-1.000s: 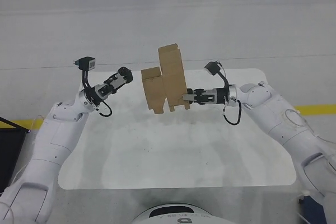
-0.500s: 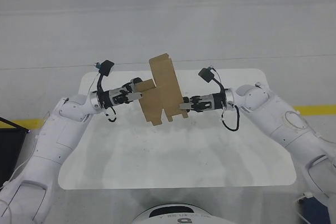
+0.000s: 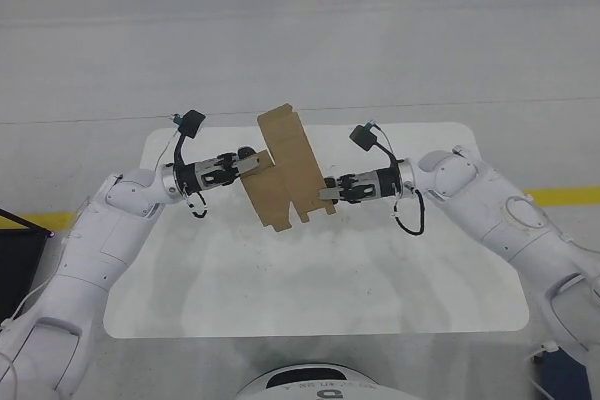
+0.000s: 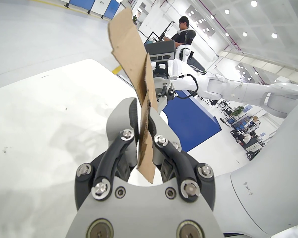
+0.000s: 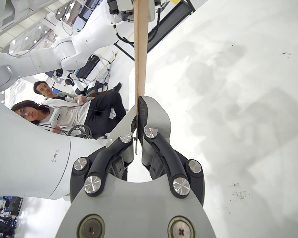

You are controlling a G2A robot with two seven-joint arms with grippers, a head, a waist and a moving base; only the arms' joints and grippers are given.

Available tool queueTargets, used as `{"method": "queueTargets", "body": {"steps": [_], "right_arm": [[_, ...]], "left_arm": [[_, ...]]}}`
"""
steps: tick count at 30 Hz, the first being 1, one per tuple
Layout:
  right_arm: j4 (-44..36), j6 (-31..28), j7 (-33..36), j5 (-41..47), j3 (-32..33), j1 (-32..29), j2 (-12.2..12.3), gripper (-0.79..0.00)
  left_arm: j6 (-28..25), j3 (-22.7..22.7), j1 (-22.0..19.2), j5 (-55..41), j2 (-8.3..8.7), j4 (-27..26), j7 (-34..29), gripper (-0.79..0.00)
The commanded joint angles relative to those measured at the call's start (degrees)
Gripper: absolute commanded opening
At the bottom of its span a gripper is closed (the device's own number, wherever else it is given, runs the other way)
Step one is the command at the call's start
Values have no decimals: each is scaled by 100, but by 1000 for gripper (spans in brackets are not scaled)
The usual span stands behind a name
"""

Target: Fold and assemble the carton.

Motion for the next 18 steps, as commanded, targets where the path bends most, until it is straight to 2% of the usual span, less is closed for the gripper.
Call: {"method": "queueTargets", "body": {"steps": [1,3,4,5,8,12,15,18], "right_arm": [[0,-17,-17,-17,-10,4,0,-785],[31,-7,-7,-64,-21,12,3,-776],[73,1,0,-144,-15,31,5,-613],[151,-31,-42,-195,23,38,5,0],[333,-198,-730,-766,273,50,18,0],[131,-471,-1872,-1918,644,-228,90,0],[-186,-158,-2556,-2781,884,-458,141,0],[-620,74,-2863,-3488,976,-643,159,0]], "left_arm": [[0,29,-12,4,7,21,-1,-785],[14,49,-26,31,19,42,-14,-785],[8,46,-36,55,26,58,-8,-785],[0,28,-42,69,31,68,8,-785],[0,-95,-59,266,45,80,160,-785],[0,-254,5,990,45,-63,626,-785],[19,-288,98,1534,31,-248,931,-785],[170,-308,166,2011,11,-406,1215,-785]]}}
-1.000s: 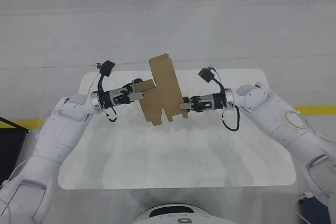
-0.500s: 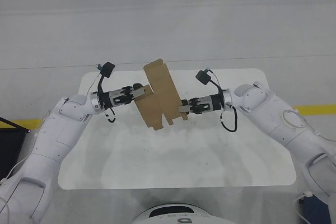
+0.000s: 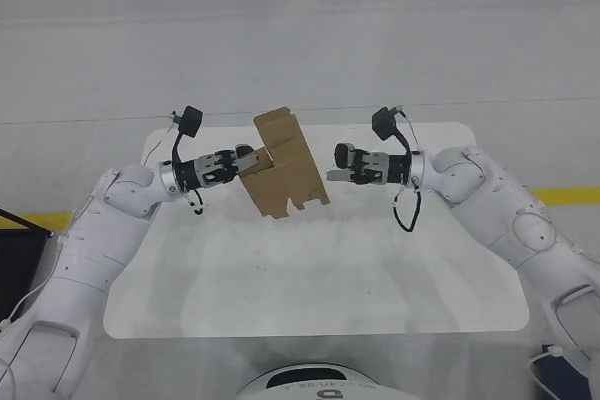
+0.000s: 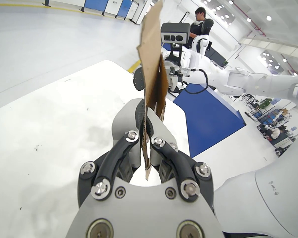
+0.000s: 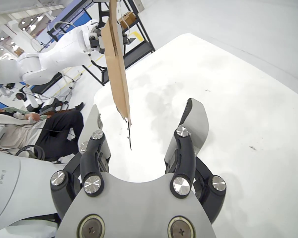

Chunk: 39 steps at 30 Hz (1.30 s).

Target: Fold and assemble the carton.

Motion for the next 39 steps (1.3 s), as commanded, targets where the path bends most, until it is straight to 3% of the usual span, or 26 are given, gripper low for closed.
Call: {"method": "queueTargets", "body": {"steps": [1,5,10,18,25,33,39], "right_arm": [[-300,153,-169,-529,44,-106,5,0],[-795,274,-232,-1150,5,-280,-18,0],[-1113,79,-1,-1289,-107,-364,-67,0],[-1448,-260,298,-1454,-327,-400,-175,0],[-1490,-131,155,-1738,-360,-399,-281,-3],[-1471,-850,-870,-2112,535,-926,-46,0],[-1883,-875,-1066,-2451,906,-1358,91,0]], "left_arm": [[129,-5,43,341,-16,-99,208,-785],[355,0,83,685,-56,-199,542,-785],[591,4,104,787,-105,-264,866,-785],[731,129,41,726,-185,-149,897,-785],[588,153,16,439,-231,-37,894,-785],[304,19,8,80,-226,108,837,-785],[184,-48,71,10,-226,-36,874,-785]]}}
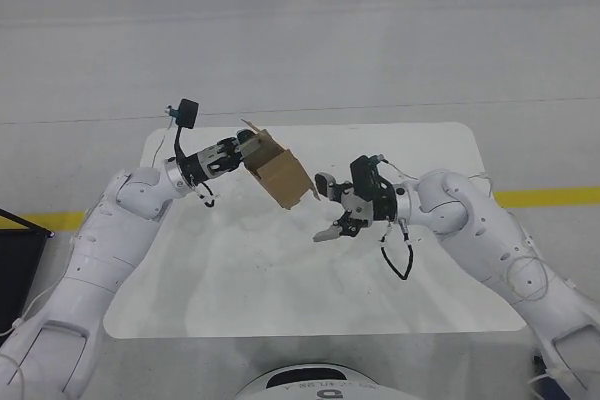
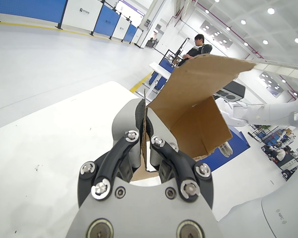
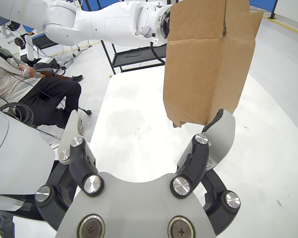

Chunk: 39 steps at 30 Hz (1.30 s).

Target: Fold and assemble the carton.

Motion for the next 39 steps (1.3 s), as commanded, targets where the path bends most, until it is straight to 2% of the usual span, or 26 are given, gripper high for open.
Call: {"method": "queueTargets", "body": {"steps": [1,6,12,18,25,31,35,37,39], "right_arm": [[-161,1,89,-79,-33,-54,10,0],[-378,1,343,-150,-254,-26,-8,-55],[-339,69,387,-298,-438,103,-108,-43],[-331,1,26,-550,-264,13,-123,-25],[-686,1,-952,-934,547,-661,144,-18],[-505,174,-2608,-1211,1620,-1386,310,-25],[-549,1,-3269,-1382,1760,-1587,288,-55],[-581,1,-3369,-1544,1695,-1556,266,-111],[-609,1,-3349,-1703,1514,-1459,233,-108]], "left_arm": [[24,0,12,-4,-5,-46,-7,-785],[21,80,28,-160,-47,-108,-6,-785],[-120,260,-26,-595,-115,-27,-178,-785],[-272,242,-132,-962,-146,196,-232,-785],[-272,-251,69,-1286,-59,-67,-177,-785],[-272,-634,397,-1515,38,-464,-655,-785],[-272,-762,513,-1253,52,-644,-944,-785],[-272,-760,544,-1046,35,-734,-969,-785],[-272,-734,543,-773,9,-779,-931,-785]]}}
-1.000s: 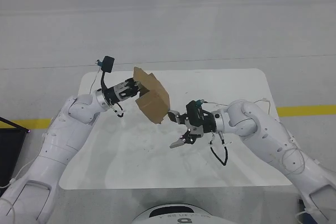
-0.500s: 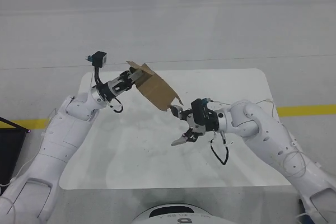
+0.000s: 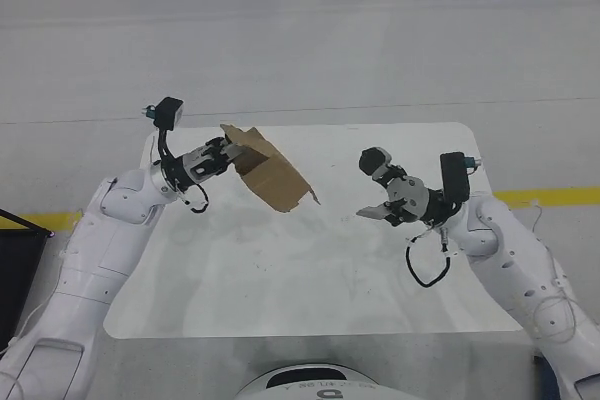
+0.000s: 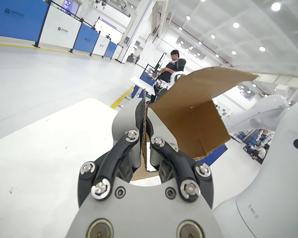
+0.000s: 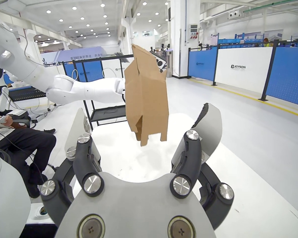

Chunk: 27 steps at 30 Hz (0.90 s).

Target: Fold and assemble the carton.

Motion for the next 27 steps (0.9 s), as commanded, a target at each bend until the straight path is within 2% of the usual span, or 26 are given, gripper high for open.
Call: {"method": "queueTargets", "body": {"steps": [1,7,11,17,22,27], "right_arm": [[16,2,57,-131,-215,145,-39,-108],[334,2,599,-108,-952,772,-254,-154],[407,8,1032,-8,-1467,1113,-411,-265],[598,205,1403,94,-1959,1475,-648,-252],[738,251,1365,85,-2027,1601,-756,-240],[651,2,812,-124,-1499,1287,-640,-243]], "left_arm": [[0,44,-14,350,-32,-39,72,-785],[0,301,-101,956,-145,-24,477,-785],[0,391,-182,1113,-198,80,776,-785],[0,485,-223,1203,-230,112,978,-785],[0,510,-210,1074,-216,102,972,-785],[0,373,-151,452,-152,63,804,-785]]}}
